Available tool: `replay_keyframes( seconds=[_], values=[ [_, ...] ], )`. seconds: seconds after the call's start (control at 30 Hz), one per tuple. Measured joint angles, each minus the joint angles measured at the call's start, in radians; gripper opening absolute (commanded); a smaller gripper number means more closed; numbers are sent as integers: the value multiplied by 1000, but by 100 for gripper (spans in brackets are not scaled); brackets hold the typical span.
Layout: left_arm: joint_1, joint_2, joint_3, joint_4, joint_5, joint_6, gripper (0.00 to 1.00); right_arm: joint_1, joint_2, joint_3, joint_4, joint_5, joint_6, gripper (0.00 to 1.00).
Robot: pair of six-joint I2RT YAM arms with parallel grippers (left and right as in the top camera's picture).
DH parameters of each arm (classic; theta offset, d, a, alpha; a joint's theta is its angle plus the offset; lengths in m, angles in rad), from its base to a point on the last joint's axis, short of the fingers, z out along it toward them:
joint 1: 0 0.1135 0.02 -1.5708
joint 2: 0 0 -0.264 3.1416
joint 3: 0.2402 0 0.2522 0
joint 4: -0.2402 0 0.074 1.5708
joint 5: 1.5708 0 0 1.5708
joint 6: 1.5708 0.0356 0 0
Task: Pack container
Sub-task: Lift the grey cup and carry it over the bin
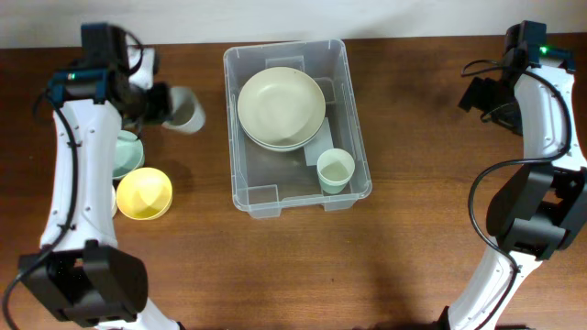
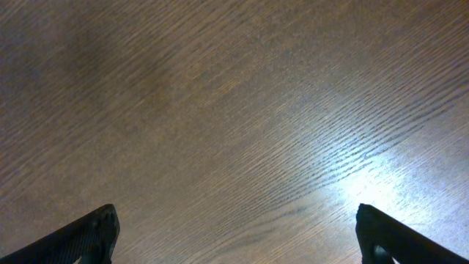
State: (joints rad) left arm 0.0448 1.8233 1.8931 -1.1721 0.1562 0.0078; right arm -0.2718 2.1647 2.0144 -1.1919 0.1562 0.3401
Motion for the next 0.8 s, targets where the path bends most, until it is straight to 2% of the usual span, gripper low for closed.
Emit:
replay_keyframes(
  seconds=[0.17,0.37,0.8],
  values=[
    [-152,0,105,-11,87,0,0,0,0,0,0,0,0,99],
    [-334,0,117,-20,127,23,1,0,0,0,0,0,0,99],
    [-555,6,117,-36,113,31,1,0,0,0,0,0,0,99]
  ],
)
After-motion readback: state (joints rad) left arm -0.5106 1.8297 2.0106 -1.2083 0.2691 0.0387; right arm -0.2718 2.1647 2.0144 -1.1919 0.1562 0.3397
